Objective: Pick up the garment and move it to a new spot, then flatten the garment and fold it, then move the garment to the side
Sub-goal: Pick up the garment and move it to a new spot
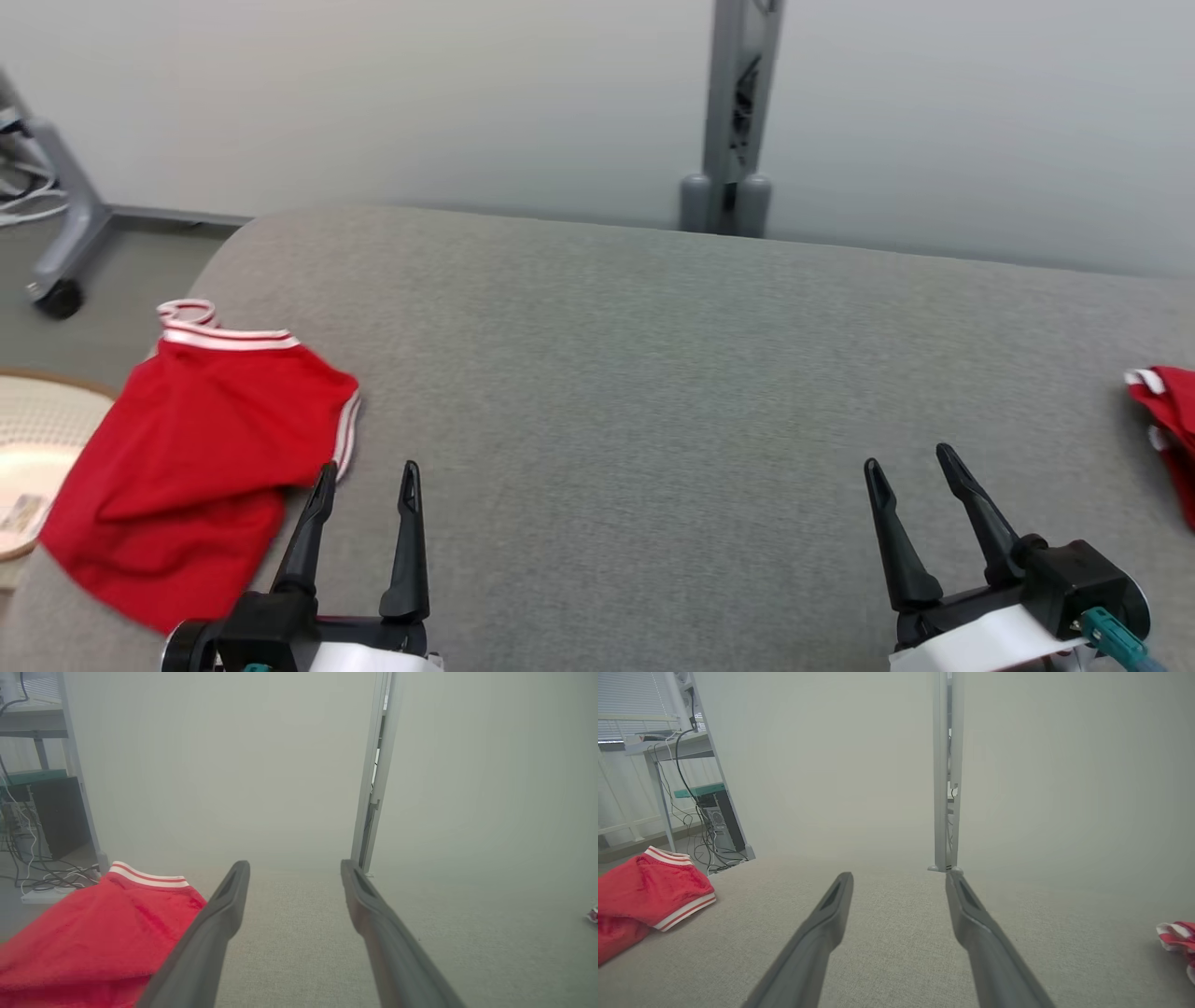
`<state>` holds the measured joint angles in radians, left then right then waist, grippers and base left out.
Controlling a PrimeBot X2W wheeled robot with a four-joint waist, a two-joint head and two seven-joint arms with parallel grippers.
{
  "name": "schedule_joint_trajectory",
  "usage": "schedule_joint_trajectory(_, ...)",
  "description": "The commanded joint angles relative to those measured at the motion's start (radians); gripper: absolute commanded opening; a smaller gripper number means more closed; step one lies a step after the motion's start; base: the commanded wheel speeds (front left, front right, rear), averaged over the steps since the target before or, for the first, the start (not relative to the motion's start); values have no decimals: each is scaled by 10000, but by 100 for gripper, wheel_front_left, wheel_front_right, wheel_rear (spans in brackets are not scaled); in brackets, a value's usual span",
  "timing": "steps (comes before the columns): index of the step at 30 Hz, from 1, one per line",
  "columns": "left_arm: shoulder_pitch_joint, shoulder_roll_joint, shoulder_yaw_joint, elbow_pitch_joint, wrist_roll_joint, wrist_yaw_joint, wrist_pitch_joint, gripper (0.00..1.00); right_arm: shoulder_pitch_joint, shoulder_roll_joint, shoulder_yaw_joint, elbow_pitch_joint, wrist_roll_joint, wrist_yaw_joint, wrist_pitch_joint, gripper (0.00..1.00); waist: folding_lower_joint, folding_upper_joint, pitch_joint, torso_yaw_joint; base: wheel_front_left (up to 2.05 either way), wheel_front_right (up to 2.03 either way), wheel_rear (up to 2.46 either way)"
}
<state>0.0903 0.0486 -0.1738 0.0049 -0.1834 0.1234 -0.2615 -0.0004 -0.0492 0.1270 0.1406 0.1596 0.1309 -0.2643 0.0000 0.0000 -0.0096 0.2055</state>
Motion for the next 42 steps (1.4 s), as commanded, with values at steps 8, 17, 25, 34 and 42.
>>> schedule_joint_trajectory(8, -53, 35, 32, -224, -111, 122, -38, 100, -285, -38, 111, 0, -120, -3, -9, 100, 0, 0, 265, 1533, 0, 0, 0)
schedule_joint_trajectory(17, -56, 36, 83, -470, -167, 276, -38, 100, -378, -36, 230, 53, -93, -3, -9, 100, 0, 0, 292, 2350, 0, 0, 0)
schedule_joint_trajectory(25, 30, 36, 122, -519, -192, 337, -38, 100, -337, -38, 297, 121, -57, -3, -9, 100, 0, 0, 244, 2679, 0, 0, 0)
schedule_joint_trajectory(34, 53, 36, 172, -458, -323, 407, -38, 100, -404, -36, 426, 165, -130, -3, -9, 100, 0, 0, 316, 2706, 0, 0, 0)
schedule_joint_trajectory(42, -535, 36, 252, -385, -629, 462, -38, 100, -629, -302, 642, 15, -95, -3, -9, 100, 0, 0, 877, 2651, 0, 0, 0)
